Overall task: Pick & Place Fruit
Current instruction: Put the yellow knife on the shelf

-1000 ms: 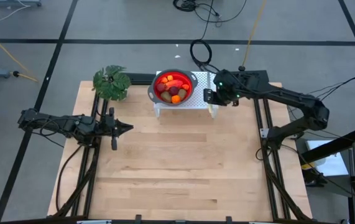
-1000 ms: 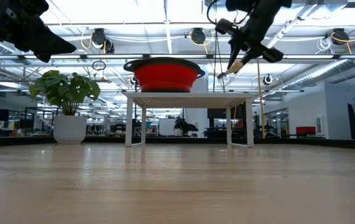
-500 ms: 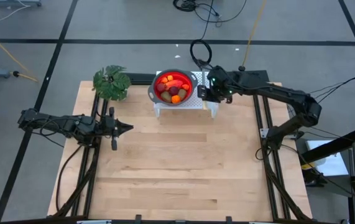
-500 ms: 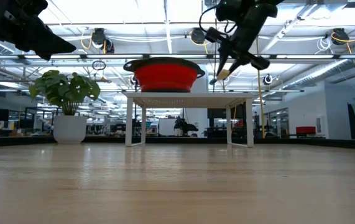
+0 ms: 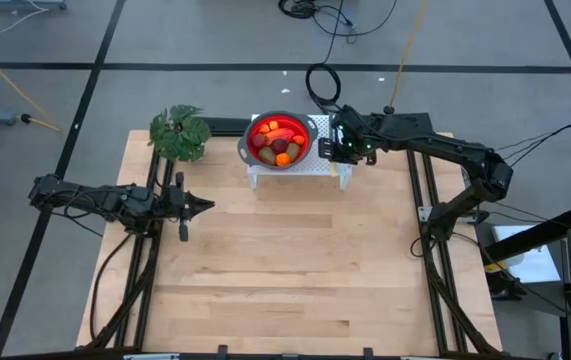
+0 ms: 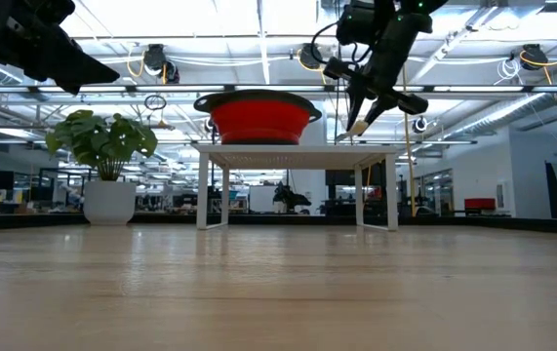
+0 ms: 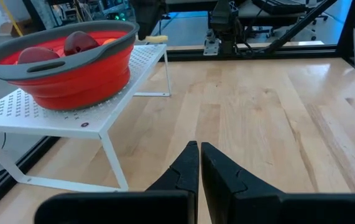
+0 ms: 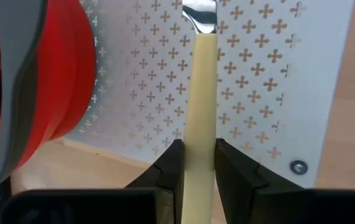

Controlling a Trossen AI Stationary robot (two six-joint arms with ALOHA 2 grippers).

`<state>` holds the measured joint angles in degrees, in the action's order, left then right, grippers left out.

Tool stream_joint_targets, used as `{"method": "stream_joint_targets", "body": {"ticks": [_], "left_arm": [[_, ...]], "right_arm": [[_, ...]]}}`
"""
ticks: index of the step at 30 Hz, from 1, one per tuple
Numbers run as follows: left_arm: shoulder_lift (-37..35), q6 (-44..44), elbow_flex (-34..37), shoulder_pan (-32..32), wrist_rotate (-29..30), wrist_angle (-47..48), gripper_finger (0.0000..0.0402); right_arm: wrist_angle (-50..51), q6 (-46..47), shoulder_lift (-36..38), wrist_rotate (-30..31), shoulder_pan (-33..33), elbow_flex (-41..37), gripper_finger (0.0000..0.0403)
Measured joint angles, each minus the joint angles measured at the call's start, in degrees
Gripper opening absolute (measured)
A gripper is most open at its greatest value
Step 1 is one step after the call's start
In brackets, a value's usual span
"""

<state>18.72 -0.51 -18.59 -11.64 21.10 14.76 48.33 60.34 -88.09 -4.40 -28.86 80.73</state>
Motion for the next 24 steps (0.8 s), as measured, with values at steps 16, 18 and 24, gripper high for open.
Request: {"method": "stream_joint_targets", "body": {"ticks": [16, 18, 24], "left_arm": [[0.0, -0.2, 0.0, 0.0, 0.0, 0.0, 0.0019], [0.0, -0.2, 0.0, 0.0, 0.0, 0.0, 0.0019], [0.0, -0.2, 0.0, 0.0, 0.0, 0.0, 0.0019]], "right_arm": [[-0.1, -1.5, -0.9, 1.6, 0.0, 0.0, 0.0059], [0.2, -1.5, -0.9, 1.6, 0.0, 0.0, 0.0059], [0.3, -1.5, -0.9, 2.7, 0.0, 0.0, 0.0059]]}}
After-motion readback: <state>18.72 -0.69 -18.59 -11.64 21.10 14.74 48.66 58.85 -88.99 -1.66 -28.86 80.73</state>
